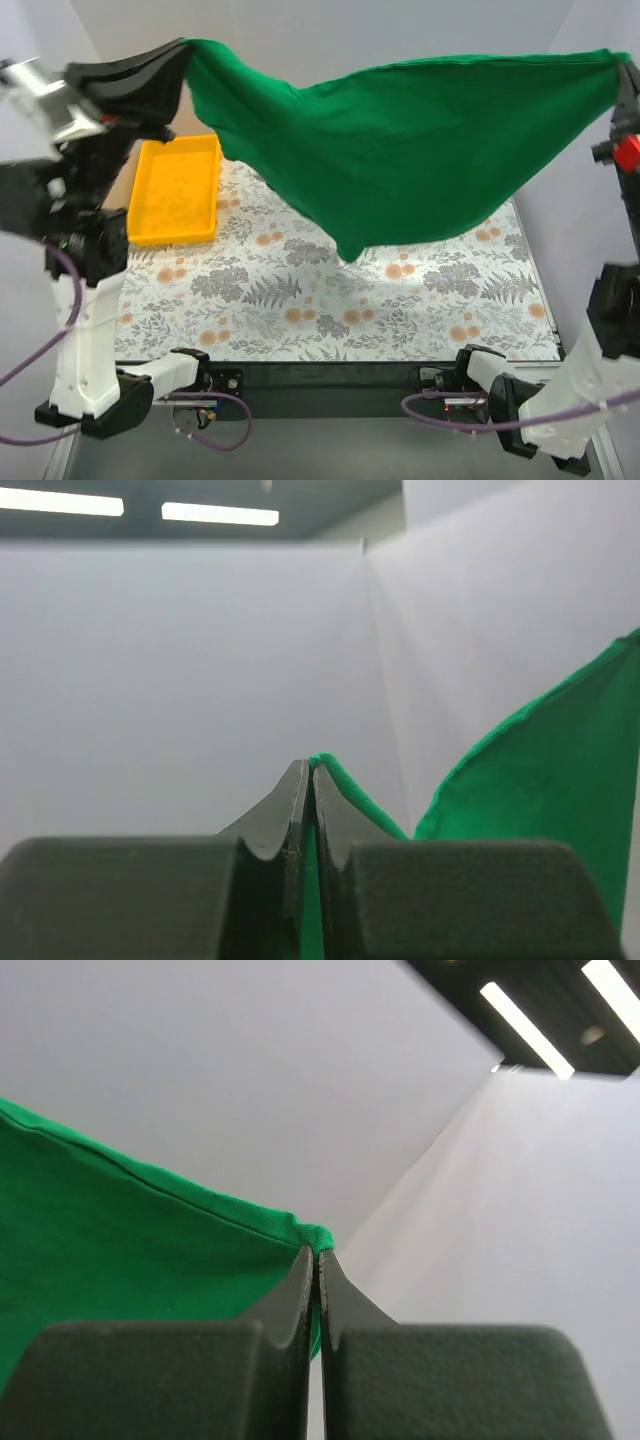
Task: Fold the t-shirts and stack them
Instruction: Flatten the tshirt out, then fold the tshirt
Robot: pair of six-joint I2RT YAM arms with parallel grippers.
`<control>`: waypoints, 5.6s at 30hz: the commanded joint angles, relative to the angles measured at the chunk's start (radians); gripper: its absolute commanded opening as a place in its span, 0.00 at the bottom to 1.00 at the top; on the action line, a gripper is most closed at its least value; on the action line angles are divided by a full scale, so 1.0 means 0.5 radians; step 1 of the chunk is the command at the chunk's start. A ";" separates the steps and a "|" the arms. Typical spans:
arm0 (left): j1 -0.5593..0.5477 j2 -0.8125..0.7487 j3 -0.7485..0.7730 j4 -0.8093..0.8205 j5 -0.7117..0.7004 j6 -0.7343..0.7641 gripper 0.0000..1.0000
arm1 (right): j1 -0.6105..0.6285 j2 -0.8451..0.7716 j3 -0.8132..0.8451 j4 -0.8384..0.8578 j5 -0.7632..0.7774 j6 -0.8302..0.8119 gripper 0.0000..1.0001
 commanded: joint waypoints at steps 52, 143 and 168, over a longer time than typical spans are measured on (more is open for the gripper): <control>0.253 2.365 0.011 0.337 -0.514 -0.139 0.00 | 0.153 1.946 -1.357 1.754 -0.057 0.561 0.01; 0.155 0.868 -1.970 1.006 0.747 -0.286 0.00 | -0.252 1.385 -2.084 1.619 -0.357 0.626 0.64; -0.048 0.807 -1.817 -0.316 0.588 0.364 0.39 | -0.270 1.139 -2.302 1.229 -0.710 0.466 0.64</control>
